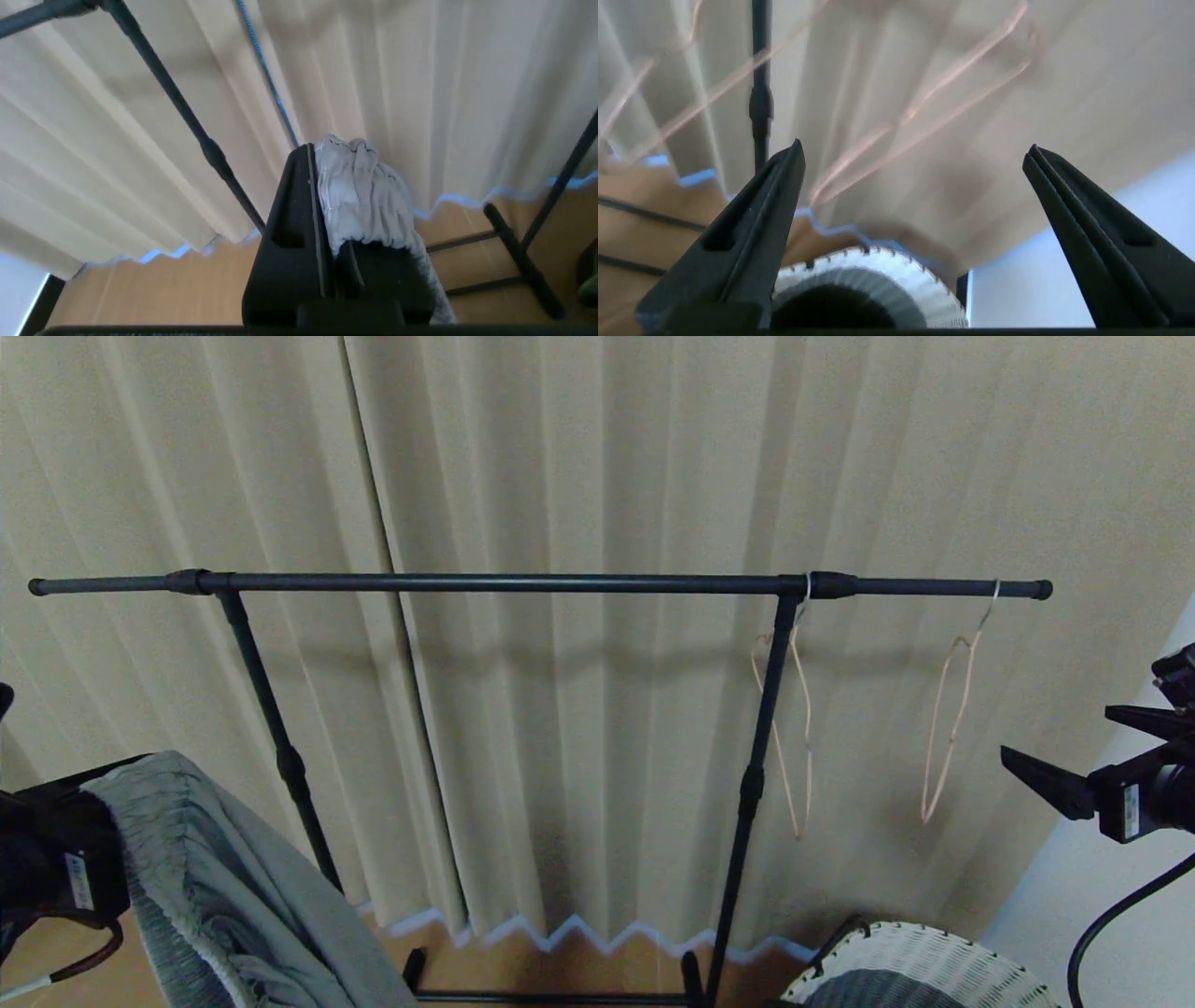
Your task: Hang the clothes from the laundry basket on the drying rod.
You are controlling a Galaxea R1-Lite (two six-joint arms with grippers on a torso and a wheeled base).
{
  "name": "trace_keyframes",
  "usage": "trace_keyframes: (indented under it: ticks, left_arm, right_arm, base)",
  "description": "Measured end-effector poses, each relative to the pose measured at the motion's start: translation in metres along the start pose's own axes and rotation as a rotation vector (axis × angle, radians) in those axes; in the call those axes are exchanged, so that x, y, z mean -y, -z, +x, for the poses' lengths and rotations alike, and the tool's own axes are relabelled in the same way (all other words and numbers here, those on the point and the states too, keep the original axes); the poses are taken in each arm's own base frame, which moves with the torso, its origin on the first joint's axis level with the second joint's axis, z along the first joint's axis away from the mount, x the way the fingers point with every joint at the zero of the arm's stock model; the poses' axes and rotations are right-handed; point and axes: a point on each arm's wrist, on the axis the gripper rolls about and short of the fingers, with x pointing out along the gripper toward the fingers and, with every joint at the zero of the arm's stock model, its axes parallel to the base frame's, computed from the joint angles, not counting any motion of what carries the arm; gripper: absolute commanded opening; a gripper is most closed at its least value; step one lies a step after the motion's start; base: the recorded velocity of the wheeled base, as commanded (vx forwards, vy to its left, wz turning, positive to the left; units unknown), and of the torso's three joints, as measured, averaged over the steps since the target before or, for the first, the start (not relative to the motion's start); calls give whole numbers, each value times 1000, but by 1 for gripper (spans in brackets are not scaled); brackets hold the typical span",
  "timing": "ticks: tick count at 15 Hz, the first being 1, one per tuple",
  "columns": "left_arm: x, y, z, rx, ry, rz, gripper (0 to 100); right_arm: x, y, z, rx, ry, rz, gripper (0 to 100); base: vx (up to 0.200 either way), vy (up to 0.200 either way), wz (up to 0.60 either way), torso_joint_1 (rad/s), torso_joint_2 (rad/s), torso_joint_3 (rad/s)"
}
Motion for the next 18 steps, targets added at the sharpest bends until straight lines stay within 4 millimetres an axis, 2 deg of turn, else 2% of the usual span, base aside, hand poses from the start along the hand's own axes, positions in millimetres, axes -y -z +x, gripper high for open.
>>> trace_keyframes:
  ticks: [4, 8, 10, 12, 14, 16, 18]
  left_arm:
    - [2, 18, 1, -31, -19, -14, 0]
    - [2, 36, 6, 5, -64, -20, 0]
    - [0, 28, 11, 49, -55, -8, 0]
    - [1, 14, 16, 111, 30, 0, 0]
    - [5, 10, 20, 132, 113, 1, 0]
    - [5, 9, 23, 138, 121, -9, 0]
    - [3, -1, 26, 212, 107, -57, 0]
  right_arm:
    - [3, 1, 8, -20, 4, 13, 100]
    - [9, -7, 27, -28, 9, 95, 100]
    - [12, -10, 35, -57, 6, 115, 100]
    - [14, -15, 41, -98, -6, 122, 100]
    - [16, -21, 49, -132, 0, 126, 100]
    - [16, -23, 60, -152, 22, 134, 100]
    - [15, -23, 76, -189, 83, 179, 100]
  base:
    - [0, 0, 0, 0, 0, 0]
    - [0, 0, 0, 0, 0, 0]
    - [0, 0, 0, 0, 0, 0]
    - [0, 0, 0, 0, 0, 0]
    - [0, 0, 0, 0, 0, 0]
    - [0, 0, 0, 0, 0, 0]
    - [0, 0, 0, 0, 0, 0]
